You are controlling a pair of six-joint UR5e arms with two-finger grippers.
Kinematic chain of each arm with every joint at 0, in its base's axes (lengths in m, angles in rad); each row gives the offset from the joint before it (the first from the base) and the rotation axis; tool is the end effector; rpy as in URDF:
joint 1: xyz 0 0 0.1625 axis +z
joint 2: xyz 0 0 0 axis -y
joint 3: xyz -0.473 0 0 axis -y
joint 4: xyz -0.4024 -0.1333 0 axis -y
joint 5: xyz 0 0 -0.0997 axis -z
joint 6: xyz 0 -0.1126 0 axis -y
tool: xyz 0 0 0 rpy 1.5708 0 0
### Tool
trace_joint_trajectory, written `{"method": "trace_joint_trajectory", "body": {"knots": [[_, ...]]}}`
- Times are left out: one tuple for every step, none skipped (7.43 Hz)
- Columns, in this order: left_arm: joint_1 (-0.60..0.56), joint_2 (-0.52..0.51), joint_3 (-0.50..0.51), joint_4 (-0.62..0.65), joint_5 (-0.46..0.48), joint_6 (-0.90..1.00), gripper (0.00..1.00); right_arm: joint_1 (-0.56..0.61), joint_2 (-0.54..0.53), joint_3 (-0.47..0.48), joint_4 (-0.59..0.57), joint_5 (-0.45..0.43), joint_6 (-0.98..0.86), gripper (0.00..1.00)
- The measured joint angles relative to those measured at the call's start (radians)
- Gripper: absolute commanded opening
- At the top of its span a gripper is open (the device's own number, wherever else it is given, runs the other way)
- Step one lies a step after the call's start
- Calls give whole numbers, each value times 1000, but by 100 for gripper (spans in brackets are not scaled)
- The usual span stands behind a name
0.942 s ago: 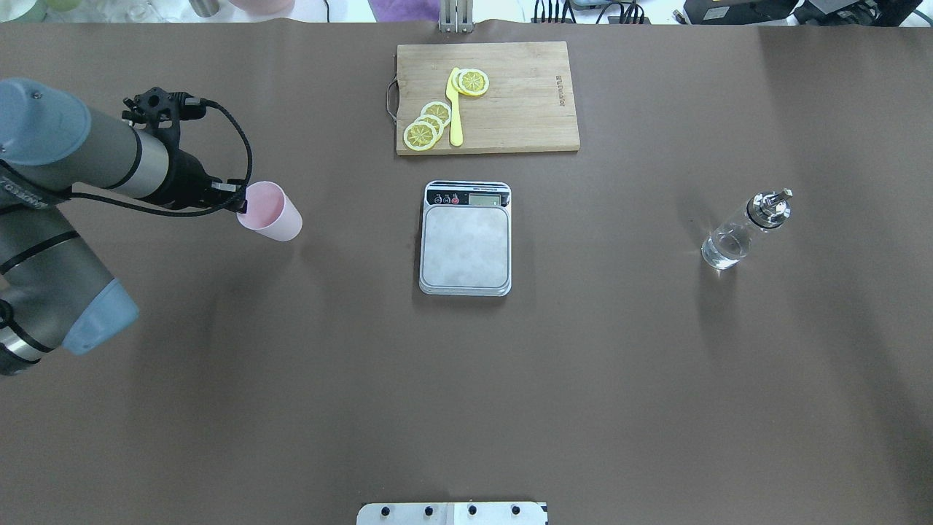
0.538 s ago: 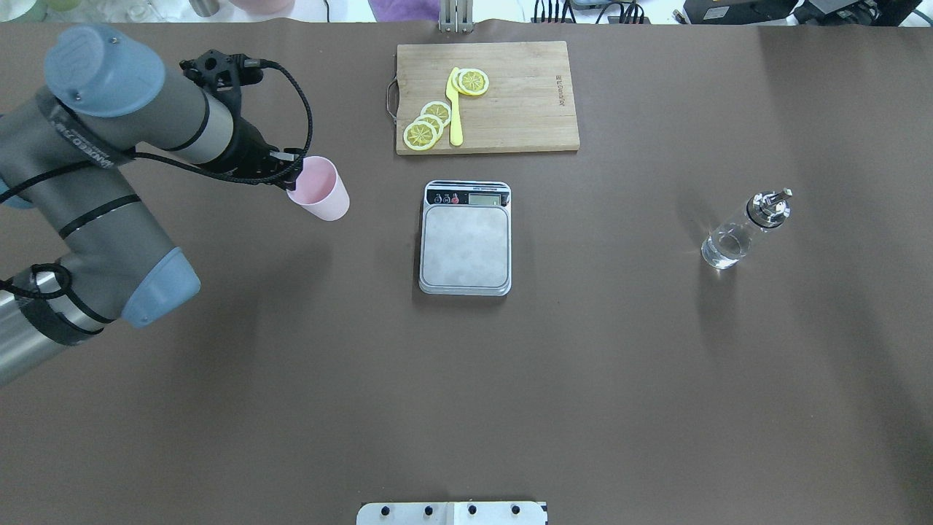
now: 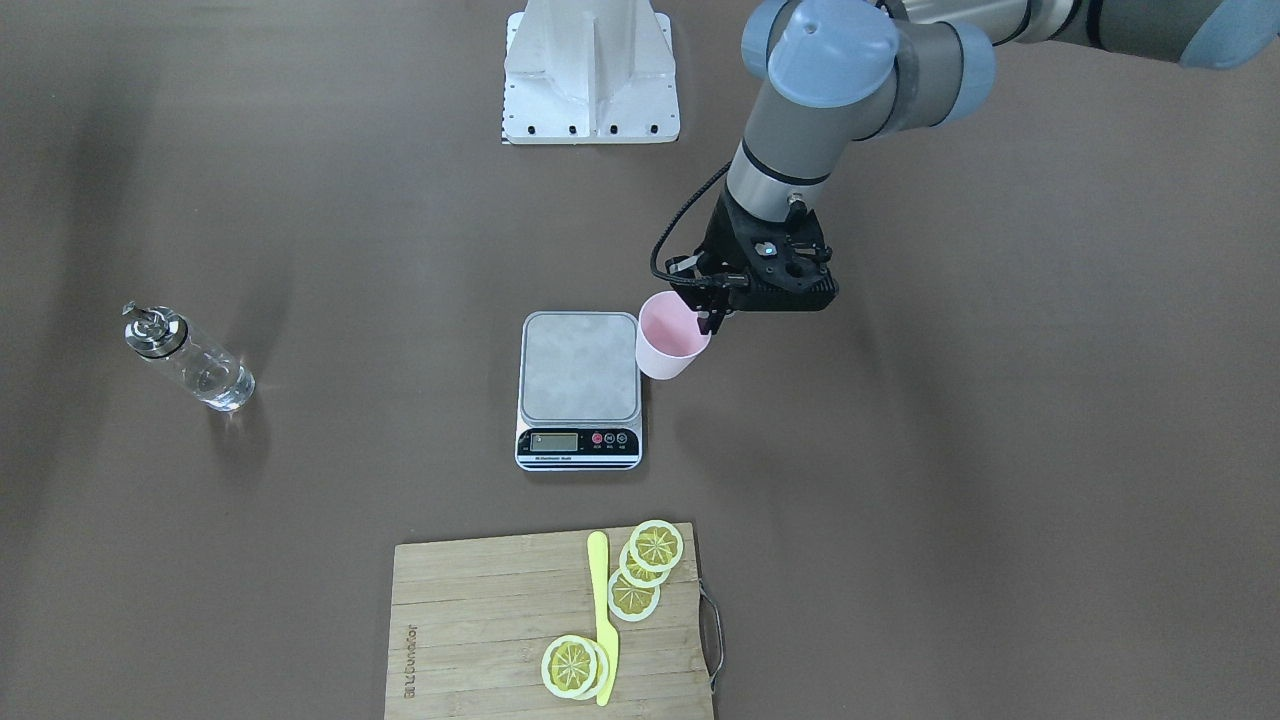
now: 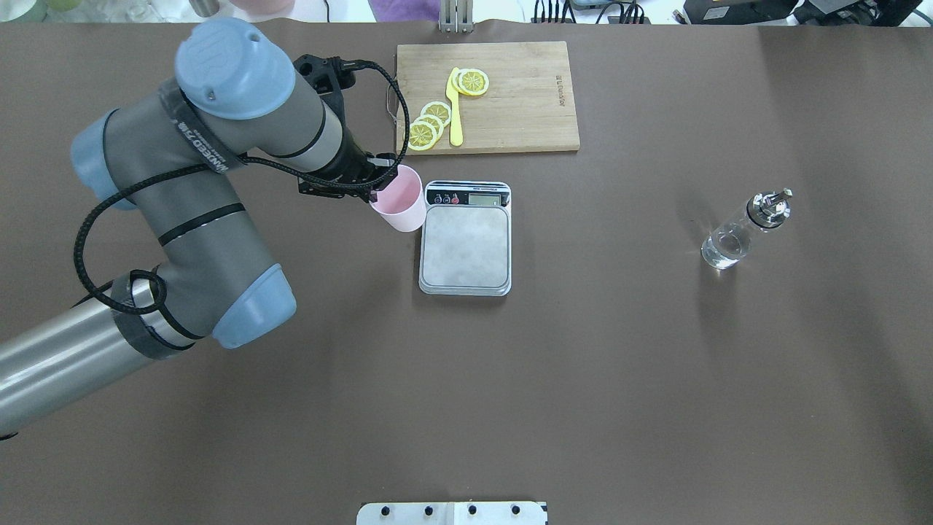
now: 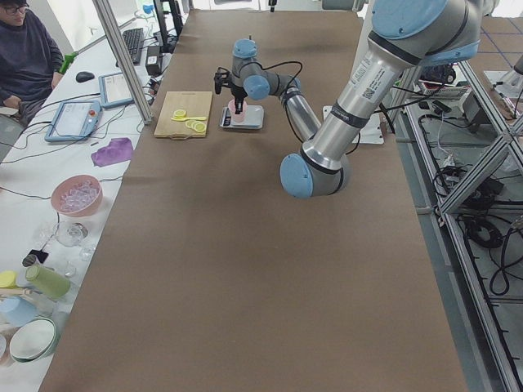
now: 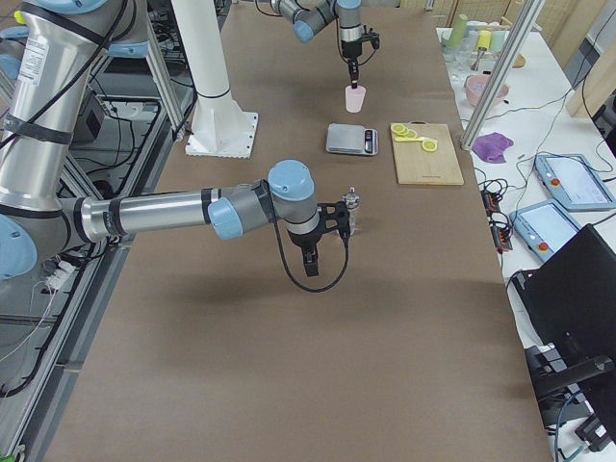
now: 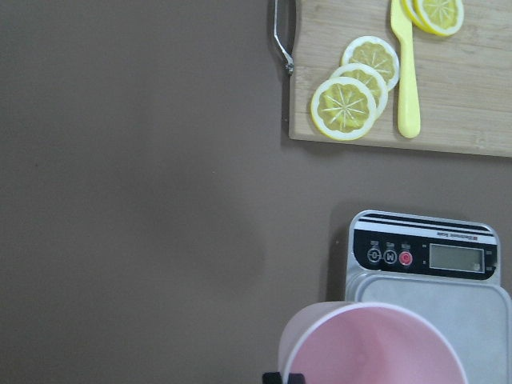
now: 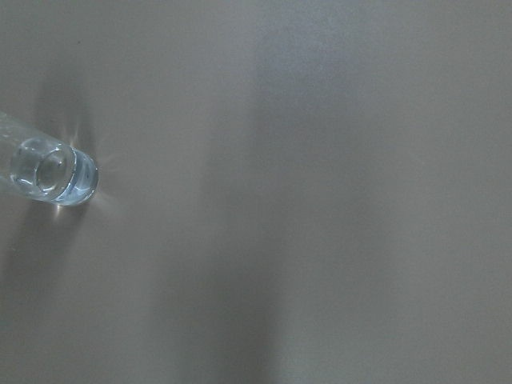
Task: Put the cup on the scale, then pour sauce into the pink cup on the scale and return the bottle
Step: 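Carry the cup with the left gripper over onto the scale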
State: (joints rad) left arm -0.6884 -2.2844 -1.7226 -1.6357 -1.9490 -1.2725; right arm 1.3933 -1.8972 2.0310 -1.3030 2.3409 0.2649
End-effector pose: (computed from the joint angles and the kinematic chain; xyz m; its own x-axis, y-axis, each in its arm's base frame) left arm 0.4931 -0.5244 0.1963 0.5474 -0.0967 -0.8312 0.2102 0.9774 0.0247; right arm -0.0114 -0.3744 0.5923 0.6781 -0.1436 0.7208 -0.0156 0.9777 0.2095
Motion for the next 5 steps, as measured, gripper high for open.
{"method": "trace_joint_trajectory", "body": {"knots": [[25,-48,28,26,32,-26,0,0,-1,0,0,0,0,99],[41,-96,74,43,51,-49,0,0,-1,-2,1,0,-1,99],[48,-135,127,49,66,-59,0,0,-2,-4,1,0,-1,99],[55,-156,164,51,84,-60,0,0,-2,-7,1,0,-2,99],[65,-164,181,51,98,-59,0,0,-2,-10,1,1,-2,99]]}}
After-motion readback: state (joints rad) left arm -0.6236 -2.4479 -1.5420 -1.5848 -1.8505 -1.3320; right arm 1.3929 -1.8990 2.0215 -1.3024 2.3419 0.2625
